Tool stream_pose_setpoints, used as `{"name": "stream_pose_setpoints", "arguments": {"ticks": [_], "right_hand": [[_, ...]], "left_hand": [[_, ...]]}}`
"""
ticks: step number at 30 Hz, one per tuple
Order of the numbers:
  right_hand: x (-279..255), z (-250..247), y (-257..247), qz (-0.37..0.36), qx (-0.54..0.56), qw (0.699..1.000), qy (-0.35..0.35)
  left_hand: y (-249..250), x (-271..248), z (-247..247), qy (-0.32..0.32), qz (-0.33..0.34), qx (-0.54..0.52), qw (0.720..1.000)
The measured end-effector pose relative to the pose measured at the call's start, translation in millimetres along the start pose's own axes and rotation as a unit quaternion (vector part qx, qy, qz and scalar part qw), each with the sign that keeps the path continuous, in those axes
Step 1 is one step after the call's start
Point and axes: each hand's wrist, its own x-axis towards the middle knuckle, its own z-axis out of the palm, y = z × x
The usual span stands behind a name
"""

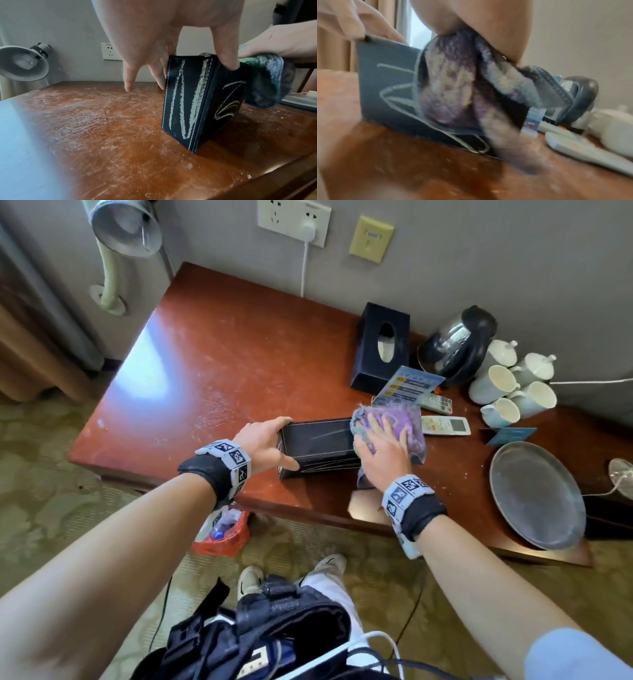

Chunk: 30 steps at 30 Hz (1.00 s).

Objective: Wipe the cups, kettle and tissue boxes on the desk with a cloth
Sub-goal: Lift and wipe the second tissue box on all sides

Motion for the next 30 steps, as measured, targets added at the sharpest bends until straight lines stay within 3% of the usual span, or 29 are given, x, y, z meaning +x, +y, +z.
{"name": "stream_pose_setpoints", "arguments": {"ticks": [4, 7, 9, 12, 14, 19, 22, 24, 28, 30], "right_hand": [[-15, 18, -70, -0.106, 0.011, 0.994, -0.028], [-19, 18, -76, -0.141, 0.017, 0.988, -0.053], [-11, 4, -44, -0.104, 0.0, 0.994, -0.041], [1, -23, 10, 0.032, -0.019, 0.999, -0.03], [3, -28, 22, 0.085, 0.012, 0.996, -0.01], [-12, 5, -47, -0.062, 0.019, 0.998, -0.021], [-20, 9, -60, -0.087, 0.077, 0.992, -0.042], [-16, 3, -37, -0.082, 0.08, 0.993, -0.022], [4, -18, 29, 0.041, 0.083, 0.995, 0.029], [8, -19, 33, 0.064, 0.061, 0.995, 0.043]], "left_hand": [[1, -1, 0, 0.011, 0.013, 0.013, 1.0], [3, -3, -1, 0.012, 0.02, 0.021, 0.999], [4, -4, -1, 0.01, 0.008, 0.026, 1.0], [3, -3, -1, 0.003, -0.005, 0.023, 1.0], [3, -2, 0, 0.001, -0.01, 0.027, 1.0], [6, -1, -2, 0.002, -0.005, 0.028, 1.0], [6, -2, -3, 0.0, 0.0, 0.023, 1.0], [6, -3, -4, -0.002, 0.0, 0.024, 1.0], [8, -4, -3, -0.001, -0.004, 0.014, 1.0], [8, -3, -2, 0.003, -0.005, 0.004, 1.0]]}}
